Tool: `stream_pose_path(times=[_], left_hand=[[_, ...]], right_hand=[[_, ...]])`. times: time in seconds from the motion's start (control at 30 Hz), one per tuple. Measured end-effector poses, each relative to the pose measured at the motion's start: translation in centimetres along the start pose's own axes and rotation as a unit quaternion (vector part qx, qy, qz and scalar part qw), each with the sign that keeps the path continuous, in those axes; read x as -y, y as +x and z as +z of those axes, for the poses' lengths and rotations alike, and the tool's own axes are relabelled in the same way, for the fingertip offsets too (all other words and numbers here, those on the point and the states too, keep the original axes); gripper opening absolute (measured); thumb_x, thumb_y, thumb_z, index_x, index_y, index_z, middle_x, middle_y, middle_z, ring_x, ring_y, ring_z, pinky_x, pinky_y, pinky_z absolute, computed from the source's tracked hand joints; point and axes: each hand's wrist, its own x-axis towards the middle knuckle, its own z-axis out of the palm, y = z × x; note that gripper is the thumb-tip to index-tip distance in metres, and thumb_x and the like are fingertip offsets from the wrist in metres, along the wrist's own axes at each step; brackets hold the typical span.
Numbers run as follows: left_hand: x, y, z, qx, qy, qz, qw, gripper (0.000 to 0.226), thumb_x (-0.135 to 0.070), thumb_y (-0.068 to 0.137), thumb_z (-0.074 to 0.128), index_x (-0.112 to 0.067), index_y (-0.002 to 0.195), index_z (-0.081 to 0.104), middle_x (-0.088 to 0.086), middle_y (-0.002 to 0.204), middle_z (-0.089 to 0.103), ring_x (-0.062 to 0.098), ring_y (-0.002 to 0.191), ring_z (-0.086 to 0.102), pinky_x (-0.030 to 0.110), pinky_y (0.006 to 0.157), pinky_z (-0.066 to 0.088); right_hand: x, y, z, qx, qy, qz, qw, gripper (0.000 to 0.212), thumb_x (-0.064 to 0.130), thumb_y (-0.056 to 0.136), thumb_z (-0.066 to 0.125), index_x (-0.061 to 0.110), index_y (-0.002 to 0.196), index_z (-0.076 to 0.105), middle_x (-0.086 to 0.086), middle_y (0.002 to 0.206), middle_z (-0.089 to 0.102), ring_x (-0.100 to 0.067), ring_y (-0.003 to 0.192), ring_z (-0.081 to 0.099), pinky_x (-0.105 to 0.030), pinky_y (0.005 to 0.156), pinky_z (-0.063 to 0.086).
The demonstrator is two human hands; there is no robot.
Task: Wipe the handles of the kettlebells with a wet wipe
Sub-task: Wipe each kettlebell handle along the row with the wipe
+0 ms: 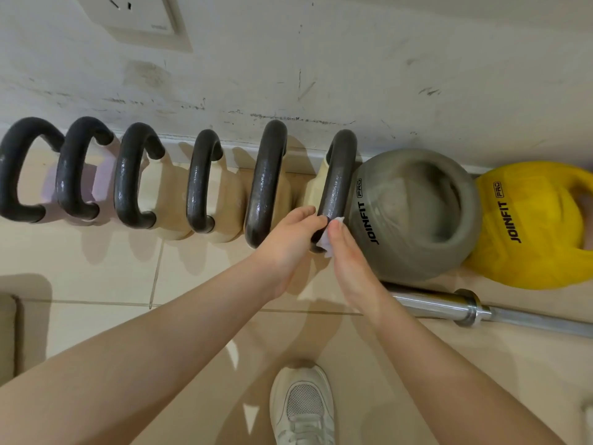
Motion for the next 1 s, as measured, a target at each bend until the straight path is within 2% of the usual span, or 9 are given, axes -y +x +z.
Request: stream_pose_path(times=[0.13, 0.2, 0.27, 0.33, 0.4, 0.47, 0.63, 0.87, 1.0], left_hand=[[-0.6, -1.2, -0.7, -0.053, 0.113, 0.130, 0.984, 0.039, -0.017, 0.094, 0.048, -0.015, 0.132, 0.048, 0.003, 0.126, 0.060, 0.017, 0.118, 0.055, 0.027, 0.099, 0.043], [-0.9, -1.9, -2.0, -0.112, 0.214, 0.267, 0.933, 0.030, -0.011, 0.092, 0.049, -0.013, 0.121, 0.056, -0.003, 0.116, 0.062, 0.009, 0.109, 0.057, 0.022, 0.098, 0.044], [-0.9, -1.9, -3.6, -0.196, 0.311, 0.344, 0.864, 0.032, -0.007, 0.089, 0.051, -0.012, 0.121, 0.054, -0.004, 0.115, 0.055, 0.007, 0.110, 0.049, 0.014, 0.096, 0.037], [-1.0, -1.8, -4.7, -0.240, 0.311, 0.281, 0.876, 0.036, -0.016, 0.089, 0.055, -0.013, 0.124, 0.048, -0.007, 0.114, 0.049, 0.007, 0.108, 0.044, 0.017, 0.091, 0.035], [-0.9, -1.5, -5.0, -0.209, 0.285, 0.158, 0.922, 0.035, -0.030, 0.089, 0.056, -0.016, 0.120, 0.048, -0.003, 0.105, 0.057, 0.014, 0.097, 0.055, 0.024, 0.076, 0.044], [-0.6, -1.2, -5.2, -0.189, 0.300, 0.113, 0.928, 0.034, -0.033, 0.089, 0.056, -0.016, 0.118, 0.050, 0.002, 0.099, 0.064, 0.019, 0.090, 0.061, 0.029, 0.071, 0.048], [-1.1, -0.7, -6.4, -0.166, 0.207, 0.087, 0.960, 0.032, -0.026, 0.086, 0.062, -0.022, 0.117, 0.055, 0.001, 0.096, 0.068, 0.014, 0.085, 0.065, 0.022, 0.067, 0.047], [-0.4, -0.3, -5.6, -0.207, 0.183, 0.097, 0.956, 0.036, -0.028, 0.086, 0.062, -0.023, 0.121, 0.055, -0.003, 0.095, 0.068, 0.016, 0.088, 0.065, 0.025, 0.066, 0.043], [-0.2, -0.5, -5.0, -0.220, 0.162, 0.106, 0.956, 0.032, -0.027, 0.086, 0.062, -0.022, 0.117, 0.057, -0.012, 0.081, 0.063, 0.006, 0.077, 0.061, 0.019, 0.062, 0.042]], right_hand=[[2.6, 2.1, -1.3, -0.042, 0.072, 0.062, 0.995, 0.028, 0.036, 0.096, 0.043, 0.014, 0.107, 0.056, -0.003, 0.092, 0.063, -0.014, 0.087, 0.061, -0.026, 0.077, 0.048], [4.0, 3.7, -0.9, -0.108, 0.132, 0.072, 0.983, 0.032, 0.035, 0.095, 0.047, 0.010, 0.111, 0.057, -0.009, 0.096, 0.064, -0.021, 0.091, 0.062, -0.036, 0.085, 0.050], [4.9, 4.8, 0.1, -0.144, 0.117, 0.057, 0.981, 0.029, 0.034, 0.093, 0.050, 0.013, 0.113, 0.054, -0.007, 0.095, 0.063, -0.021, 0.084, 0.063, -0.038, 0.080, 0.053], [5.4, 5.1, 0.7, -0.167, 0.087, 0.052, 0.981, 0.027, 0.030, 0.092, 0.053, 0.016, 0.114, 0.049, -0.004, 0.084, 0.059, -0.020, 0.070, 0.060, -0.036, 0.070, 0.053], [5.6, 5.1, 0.4, -0.167, 0.062, 0.037, 0.983, 0.019, 0.025, 0.091, 0.053, 0.014, 0.105, 0.051, -0.002, 0.073, 0.055, -0.018, 0.058, 0.057, -0.033, 0.061, 0.052], [5.6, 4.7, 0.0, -0.149, 0.052, 0.019, 0.987, 0.012, 0.023, 0.089, 0.054, 0.013, 0.096, 0.052, -0.003, 0.070, 0.055, -0.017, 0.054, 0.054, -0.033, 0.058, 0.051], [5.9, 4.3, 0.2, -0.135, 0.075, -0.004, 0.988, 0.007, 0.016, 0.090, 0.052, 0.009, 0.089, 0.051, -0.003, 0.064, 0.050, -0.013, 0.044, 0.047, -0.025, 0.047, 0.046], [5.7, 4.2, 0.1, -0.124, 0.061, -0.021, 0.990, 0.008, 0.017, 0.090, 0.052, 0.009, 0.089, 0.052, -0.002, 0.064, 0.051, -0.012, 0.045, 0.048, -0.025, 0.047, 0.047], [5.6, 4.5, -0.1, -0.126, 0.033, -0.029, 0.991, 0.010, 0.021, 0.091, 0.051, 0.011, 0.091, 0.053, -0.001, 0.066, 0.052, -0.012, 0.048, 0.051, -0.027, 0.050, 0.048]])
